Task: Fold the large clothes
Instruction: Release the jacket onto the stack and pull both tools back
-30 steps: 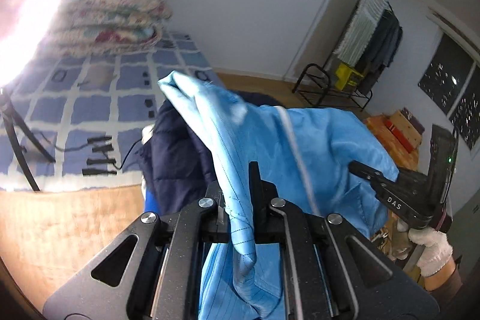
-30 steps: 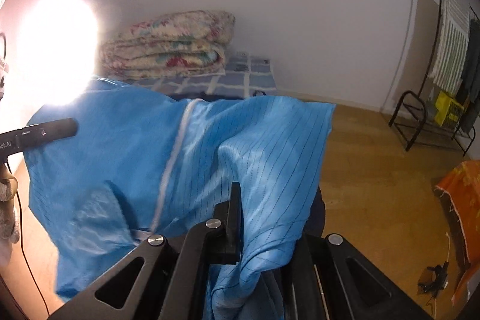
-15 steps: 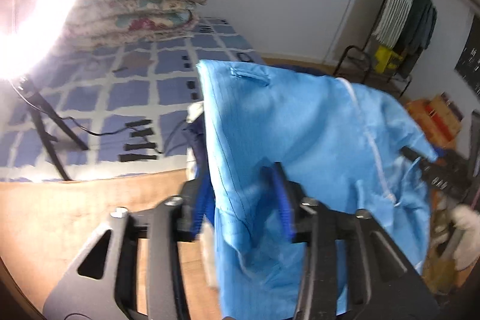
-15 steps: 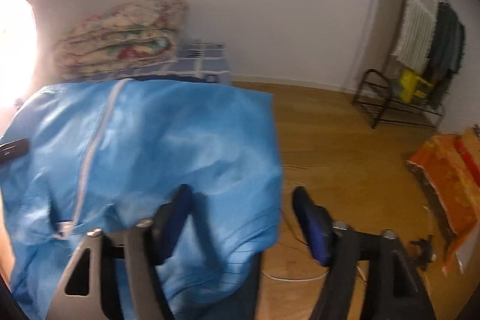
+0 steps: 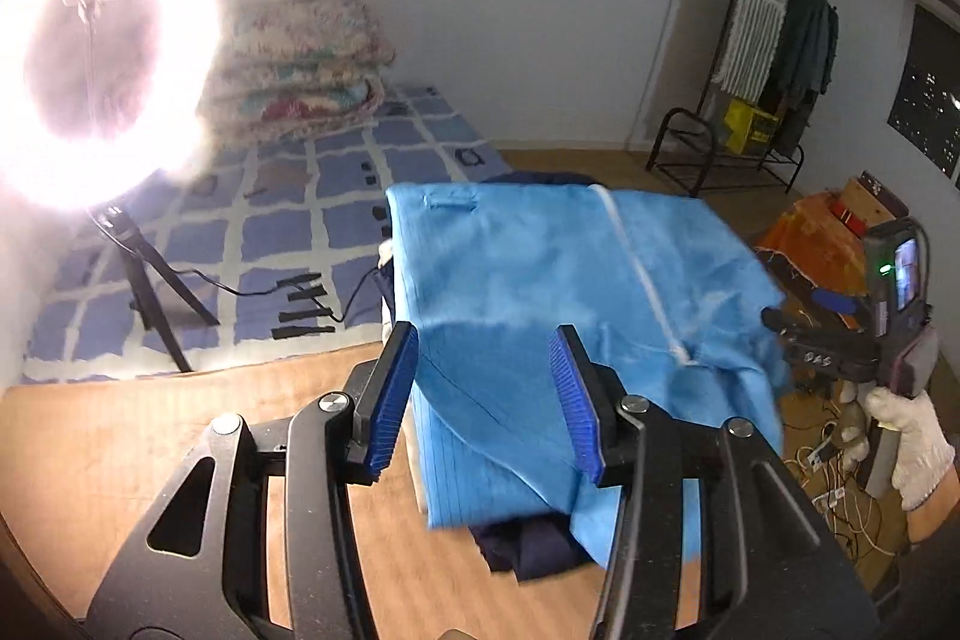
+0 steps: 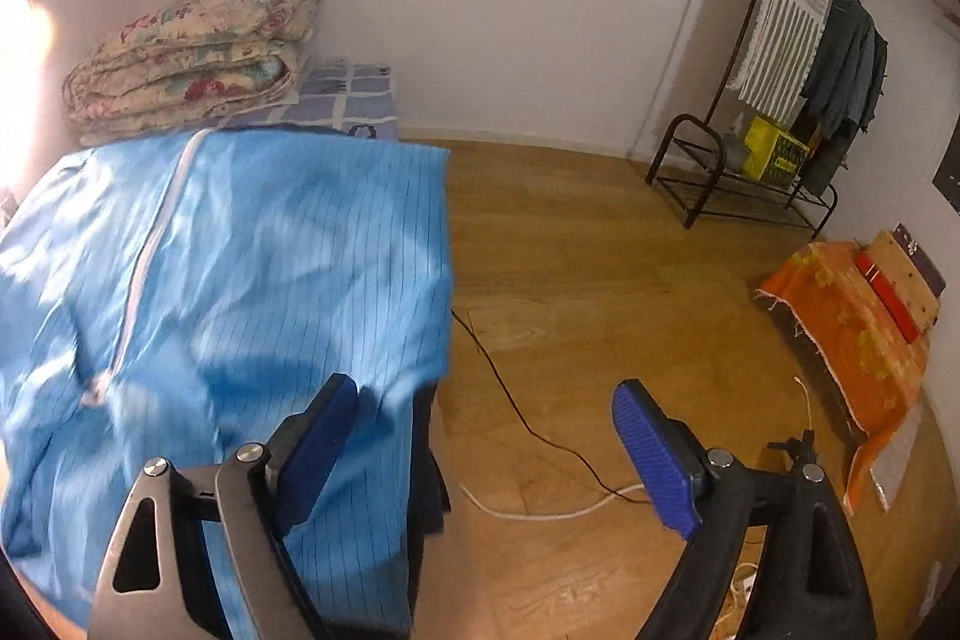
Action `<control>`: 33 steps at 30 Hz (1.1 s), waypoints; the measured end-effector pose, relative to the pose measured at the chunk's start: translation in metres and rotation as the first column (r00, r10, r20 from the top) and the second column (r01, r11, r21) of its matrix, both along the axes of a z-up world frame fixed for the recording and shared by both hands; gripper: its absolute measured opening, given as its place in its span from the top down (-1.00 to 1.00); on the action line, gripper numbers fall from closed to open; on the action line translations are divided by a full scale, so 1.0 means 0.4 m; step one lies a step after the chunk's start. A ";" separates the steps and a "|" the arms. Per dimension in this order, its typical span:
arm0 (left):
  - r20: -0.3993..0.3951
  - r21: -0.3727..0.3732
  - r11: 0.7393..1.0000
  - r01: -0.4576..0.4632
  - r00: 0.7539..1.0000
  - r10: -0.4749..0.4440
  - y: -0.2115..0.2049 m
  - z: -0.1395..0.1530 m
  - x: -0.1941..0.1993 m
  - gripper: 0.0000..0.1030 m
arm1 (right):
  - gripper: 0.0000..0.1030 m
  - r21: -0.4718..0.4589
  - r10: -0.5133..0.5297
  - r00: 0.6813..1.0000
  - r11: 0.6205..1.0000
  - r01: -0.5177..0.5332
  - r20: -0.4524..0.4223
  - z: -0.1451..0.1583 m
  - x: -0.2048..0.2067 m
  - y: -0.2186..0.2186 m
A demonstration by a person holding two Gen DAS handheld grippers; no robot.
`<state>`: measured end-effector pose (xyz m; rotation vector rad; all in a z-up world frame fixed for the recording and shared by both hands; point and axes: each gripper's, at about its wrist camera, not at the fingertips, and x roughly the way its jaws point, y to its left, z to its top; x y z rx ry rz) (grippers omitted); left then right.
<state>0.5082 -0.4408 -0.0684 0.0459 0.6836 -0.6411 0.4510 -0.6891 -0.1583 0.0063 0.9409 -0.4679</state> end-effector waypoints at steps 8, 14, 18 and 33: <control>0.126 -0.005 1.000 -0.003 0.992 0.003 0.087 0.121 -0.163 -0.35 | -0.70 -0.007 -0.016 1.000 1.000 0.017 0.021 0.094 -0.114 0.039; 0.176 -0.005 1.000 0.025 0.984 -0.024 0.162 0.164 -0.281 -0.37 | -0.71 0.015 0.003 0.995 1.000 -0.005 0.102 0.203 -0.212 0.112; 0.182 -0.008 0.999 0.034 0.983 -0.032 0.226 0.185 -0.367 -0.37 | -0.71 0.027 0.025 0.987 0.999 -0.030 0.160 0.284 -0.287 0.186; 0.240 -0.007 0.999 0.038 0.970 -0.035 0.555 0.228 -0.777 -0.77 | -0.93 -0.010 0.123 0.939 0.992 -0.127 0.322 0.525 -0.607 0.561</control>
